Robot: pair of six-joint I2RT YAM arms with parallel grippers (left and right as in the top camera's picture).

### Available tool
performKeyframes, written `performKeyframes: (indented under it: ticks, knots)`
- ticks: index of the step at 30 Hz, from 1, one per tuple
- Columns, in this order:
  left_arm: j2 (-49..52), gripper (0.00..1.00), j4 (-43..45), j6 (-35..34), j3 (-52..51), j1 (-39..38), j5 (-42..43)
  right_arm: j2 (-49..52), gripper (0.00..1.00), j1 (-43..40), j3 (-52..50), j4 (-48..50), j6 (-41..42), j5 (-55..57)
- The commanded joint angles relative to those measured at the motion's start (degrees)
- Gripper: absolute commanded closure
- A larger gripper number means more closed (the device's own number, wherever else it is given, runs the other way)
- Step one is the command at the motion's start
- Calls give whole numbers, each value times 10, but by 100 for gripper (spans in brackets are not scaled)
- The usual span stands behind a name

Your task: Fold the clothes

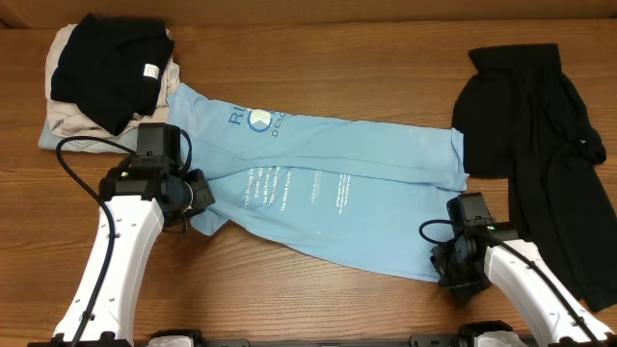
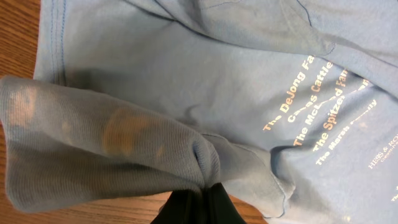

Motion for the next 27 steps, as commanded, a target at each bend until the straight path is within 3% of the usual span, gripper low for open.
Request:
performKeyframes:
  ticks: [1,2,8,16,21,27]
  knots:
    - [-2,96,5,11,9,-2,-8,-1,90,5,-10,7,2,-7]
    - [-2,96,7,11,9,-1,-8,-1,96,5,-10,7,1,-9]
    - [-2,96,-12,22,34,-1,-11,-3,96,-13,22,-48,-14,-12]
    - [-2,96,-68,43,70,-1,-32,-8,96,-75,152,-139,-198,-35]
    - [-2,96,-55,43,70,-1,-41,-8,96,-93,189,-127,-274,-50]
    - [21,96,1,43,68,-1,-84,7,96,-96,192,-52,-302,-48]
